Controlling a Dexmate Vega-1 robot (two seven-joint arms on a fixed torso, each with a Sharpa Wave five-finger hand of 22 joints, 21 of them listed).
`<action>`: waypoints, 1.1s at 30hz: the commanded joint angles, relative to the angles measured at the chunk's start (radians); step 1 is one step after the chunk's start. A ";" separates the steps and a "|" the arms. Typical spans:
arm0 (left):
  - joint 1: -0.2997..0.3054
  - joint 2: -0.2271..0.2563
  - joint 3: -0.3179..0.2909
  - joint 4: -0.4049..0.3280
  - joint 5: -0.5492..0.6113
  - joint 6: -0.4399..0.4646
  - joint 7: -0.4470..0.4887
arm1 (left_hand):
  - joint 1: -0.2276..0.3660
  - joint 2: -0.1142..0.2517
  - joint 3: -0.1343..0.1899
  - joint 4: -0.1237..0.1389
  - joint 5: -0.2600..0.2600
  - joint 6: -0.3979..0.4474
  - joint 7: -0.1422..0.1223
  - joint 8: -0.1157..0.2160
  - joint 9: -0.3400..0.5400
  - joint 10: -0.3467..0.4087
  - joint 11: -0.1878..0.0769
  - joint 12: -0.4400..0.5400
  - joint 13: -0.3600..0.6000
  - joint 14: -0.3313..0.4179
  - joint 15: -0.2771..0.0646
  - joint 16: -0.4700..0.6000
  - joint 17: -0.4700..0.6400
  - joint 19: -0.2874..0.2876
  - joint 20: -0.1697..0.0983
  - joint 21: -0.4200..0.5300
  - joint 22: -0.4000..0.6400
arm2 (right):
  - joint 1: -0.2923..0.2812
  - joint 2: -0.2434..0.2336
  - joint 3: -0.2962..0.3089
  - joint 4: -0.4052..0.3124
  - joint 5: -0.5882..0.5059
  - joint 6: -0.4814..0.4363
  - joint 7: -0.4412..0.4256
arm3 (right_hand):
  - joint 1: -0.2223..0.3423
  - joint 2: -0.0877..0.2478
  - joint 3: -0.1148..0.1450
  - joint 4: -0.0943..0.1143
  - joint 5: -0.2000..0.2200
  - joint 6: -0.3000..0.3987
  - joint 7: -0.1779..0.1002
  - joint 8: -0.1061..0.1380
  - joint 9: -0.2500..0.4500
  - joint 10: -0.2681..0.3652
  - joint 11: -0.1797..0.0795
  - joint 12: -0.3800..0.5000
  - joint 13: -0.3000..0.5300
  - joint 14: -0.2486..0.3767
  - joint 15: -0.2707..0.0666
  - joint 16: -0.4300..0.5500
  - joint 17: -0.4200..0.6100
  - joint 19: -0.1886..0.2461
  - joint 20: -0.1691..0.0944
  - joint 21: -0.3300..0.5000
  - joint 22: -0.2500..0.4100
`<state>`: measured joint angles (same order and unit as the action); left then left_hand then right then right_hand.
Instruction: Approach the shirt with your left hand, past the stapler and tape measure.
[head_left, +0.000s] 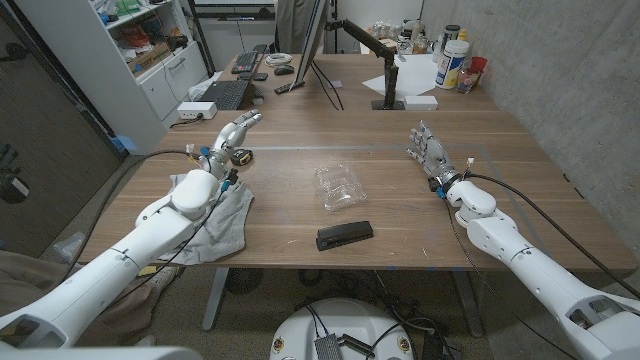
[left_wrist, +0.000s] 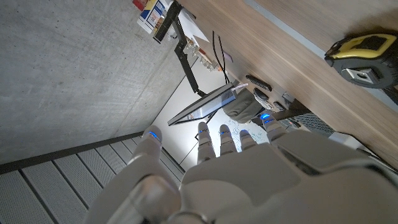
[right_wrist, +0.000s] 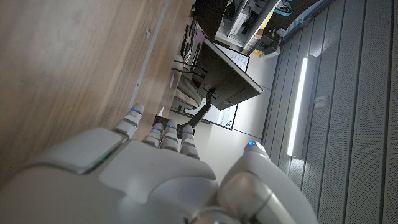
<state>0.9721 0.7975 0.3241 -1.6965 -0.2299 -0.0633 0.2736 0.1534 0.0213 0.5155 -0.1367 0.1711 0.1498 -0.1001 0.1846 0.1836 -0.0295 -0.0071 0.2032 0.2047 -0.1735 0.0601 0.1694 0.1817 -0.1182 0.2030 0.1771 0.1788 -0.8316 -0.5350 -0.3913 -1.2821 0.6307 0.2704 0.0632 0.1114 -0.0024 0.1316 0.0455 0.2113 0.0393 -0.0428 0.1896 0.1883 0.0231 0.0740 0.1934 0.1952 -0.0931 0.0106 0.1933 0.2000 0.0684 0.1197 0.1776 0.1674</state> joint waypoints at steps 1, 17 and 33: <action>0.017 0.087 -0.007 -0.058 0.087 0.080 0.000 | 0.015 0.005 0.004 -0.008 0.007 -0.012 0.006 -0.001 0.002 -0.009 -0.001 0.007 0.001 -0.052 -0.024 0.008 0.000 -0.013 -0.023 0.002 0.000 | -0.013 -0.010 0.005 -0.012 -0.003 0.004 -0.003 | 0.002 0.008 0.003 -0.006 -0.001 0.006 -0.004 0.010 0.004 -0.002 -0.002 0.009 0.002 -0.010 -0.001 0.000 0.002 -0.009 0.006 0.003 0.003; 0.067 0.143 -0.028 -0.120 0.151 0.120 0.019 | 0.018 0.005 0.003 -0.009 0.007 -0.029 0.000 -0.004 0.001 -0.013 0.002 0.008 0.001 -0.071 -0.024 0.006 -0.001 -0.025 -0.022 0.003 -0.001 | -0.009 -0.016 0.000 -0.013 -0.003 -0.003 0.013 | 0.001 0.009 0.002 -0.007 -0.003 0.004 -0.005 0.009 0.004 -0.007 -0.021 0.007 0.002 -0.012 -0.006 0.002 0.001 -0.016 0.010 0.004 0.003; 0.084 0.233 -0.047 -0.157 0.185 0.142 -0.058 | 0.021 0.004 0.002 -0.010 0.007 -0.040 -0.004 -0.004 0.001 -0.024 -0.007 0.006 0.000 -0.083 -0.022 0.006 -0.002 -0.029 -0.010 0.006 -0.002 | -0.006 -0.023 -0.006 -0.016 -0.010 -0.003 0.026 | 0.001 0.011 0.002 -0.008 -0.003 0.002 -0.005 0.008 0.004 -0.007 -0.021 0.007 0.001 -0.013 -0.006 0.003 0.001 -0.017 0.012 0.006 0.003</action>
<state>1.0401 0.9700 0.2894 -1.8256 -0.0758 0.0651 0.2581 0.1626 0.0226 0.5156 -0.1449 0.1711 0.1141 -0.1000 0.1808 0.1814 -0.0456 -0.0127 0.2072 0.2047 -0.1712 0.0424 0.1745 0.1766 -0.1472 0.1878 0.1771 0.1769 -0.8405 -0.5531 -0.3930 -1.2964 0.6254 0.2685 0.0808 0.1114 -0.0024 0.1342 0.0430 0.2112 0.0393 -0.0428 0.1973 0.1882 0.0158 0.0553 0.1934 0.1953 -0.0985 0.0051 0.1933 0.2001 0.0577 0.1305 0.1777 0.1676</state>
